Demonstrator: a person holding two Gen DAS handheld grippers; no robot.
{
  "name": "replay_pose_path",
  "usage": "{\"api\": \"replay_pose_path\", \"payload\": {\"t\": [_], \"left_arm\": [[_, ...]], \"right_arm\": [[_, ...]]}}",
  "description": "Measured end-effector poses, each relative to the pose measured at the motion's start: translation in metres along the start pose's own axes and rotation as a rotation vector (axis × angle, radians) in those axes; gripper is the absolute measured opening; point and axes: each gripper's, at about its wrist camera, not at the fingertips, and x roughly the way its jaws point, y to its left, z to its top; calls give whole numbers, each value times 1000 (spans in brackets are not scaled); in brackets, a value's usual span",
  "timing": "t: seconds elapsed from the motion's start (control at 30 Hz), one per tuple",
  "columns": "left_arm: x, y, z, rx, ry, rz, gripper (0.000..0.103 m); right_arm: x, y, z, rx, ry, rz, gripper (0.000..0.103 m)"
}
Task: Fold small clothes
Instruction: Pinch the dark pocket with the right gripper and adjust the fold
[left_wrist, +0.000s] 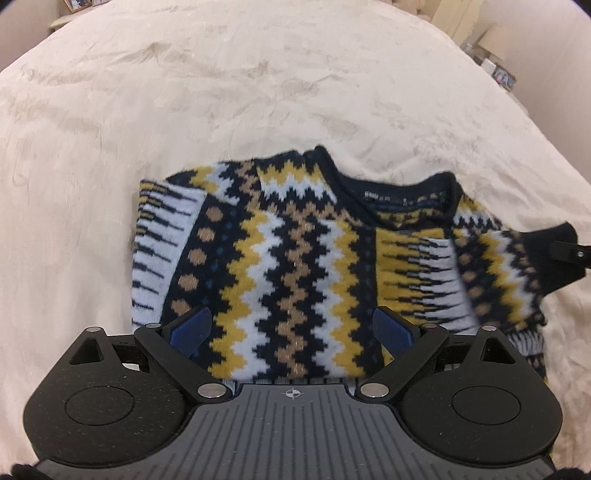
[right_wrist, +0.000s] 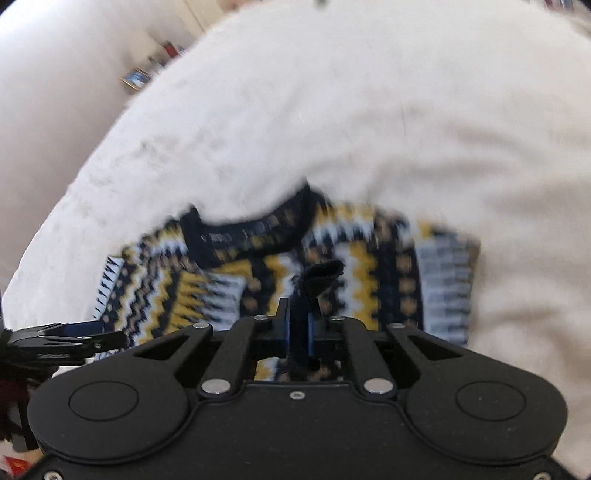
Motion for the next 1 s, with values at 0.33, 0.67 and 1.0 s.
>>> {"api": "replay_pose_path", "payload": {"t": [0.33, 0.67, 1.0], "left_arm": [[27, 14, 1, 6, 84, 84, 95], [22, 15, -1, 36, 82, 64, 95], [-25, 1, -20, 15, 38, 52, 103]], "right_arm": [[42, -32, -12, 3, 146, -152, 20], [45, -50, -30, 25, 192, -237, 54], [-5, -38, -50, 61, 114, -126, 91]]}}
